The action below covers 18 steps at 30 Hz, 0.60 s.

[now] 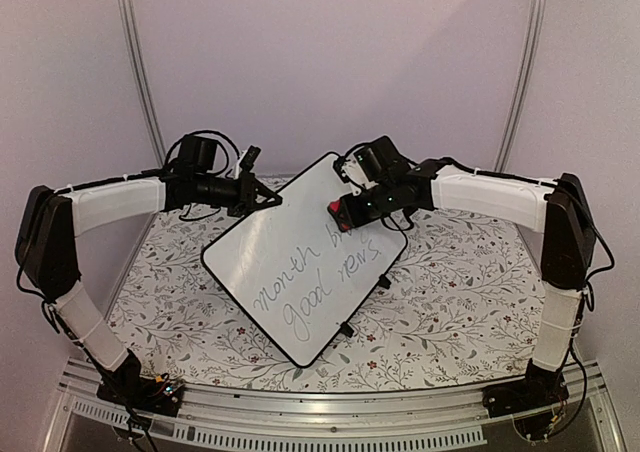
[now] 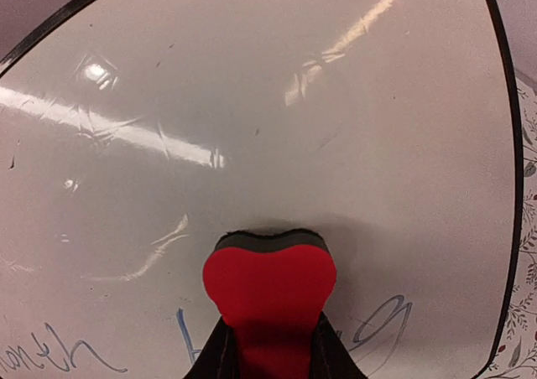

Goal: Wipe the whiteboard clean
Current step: Erase the whiteboard at the center of the board.

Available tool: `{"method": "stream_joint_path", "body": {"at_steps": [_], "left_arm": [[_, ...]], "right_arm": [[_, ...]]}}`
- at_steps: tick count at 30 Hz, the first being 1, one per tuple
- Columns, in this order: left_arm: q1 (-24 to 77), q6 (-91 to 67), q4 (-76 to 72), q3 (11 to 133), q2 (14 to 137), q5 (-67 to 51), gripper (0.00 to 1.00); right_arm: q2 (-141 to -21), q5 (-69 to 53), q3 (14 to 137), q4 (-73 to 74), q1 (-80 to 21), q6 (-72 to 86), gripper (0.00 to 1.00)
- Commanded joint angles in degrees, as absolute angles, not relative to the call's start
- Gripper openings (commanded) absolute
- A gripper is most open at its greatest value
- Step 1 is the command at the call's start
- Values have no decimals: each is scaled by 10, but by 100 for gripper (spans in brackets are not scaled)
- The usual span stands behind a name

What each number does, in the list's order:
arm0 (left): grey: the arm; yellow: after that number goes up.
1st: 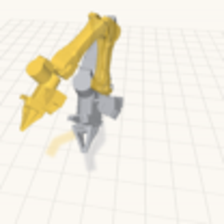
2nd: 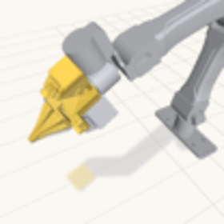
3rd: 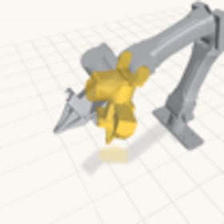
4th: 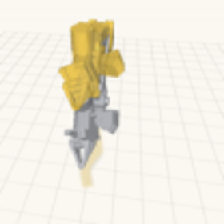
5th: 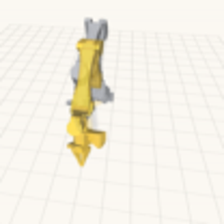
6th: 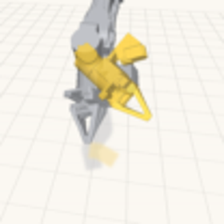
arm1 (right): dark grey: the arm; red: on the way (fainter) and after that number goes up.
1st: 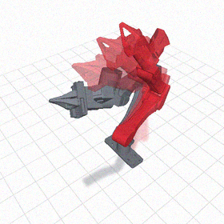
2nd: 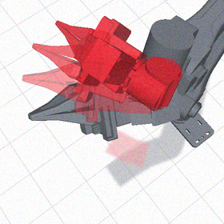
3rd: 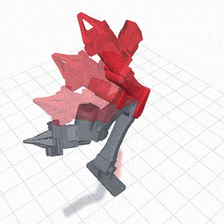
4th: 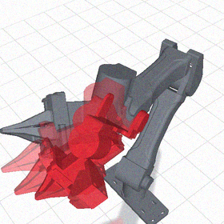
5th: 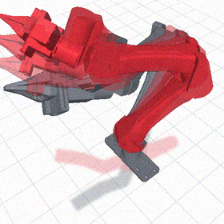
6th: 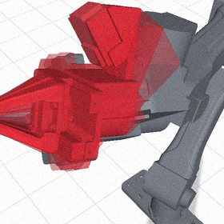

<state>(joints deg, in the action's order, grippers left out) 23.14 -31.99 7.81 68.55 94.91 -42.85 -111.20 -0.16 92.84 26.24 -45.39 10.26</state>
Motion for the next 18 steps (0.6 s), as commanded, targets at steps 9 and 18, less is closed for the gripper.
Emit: {"method": "stream_joint_path", "body": {"at_steps": [9, 18], "left_arm": [[240, -289, 81, 682, 956, -429, 0], [240, -288, 81, 681, 953, -429, 0]], "right_arm": [[-1085, -3, 953, 301, -456, 88, 0], [-1116, -6, 1015, 312, -437, 86, 0]]}}
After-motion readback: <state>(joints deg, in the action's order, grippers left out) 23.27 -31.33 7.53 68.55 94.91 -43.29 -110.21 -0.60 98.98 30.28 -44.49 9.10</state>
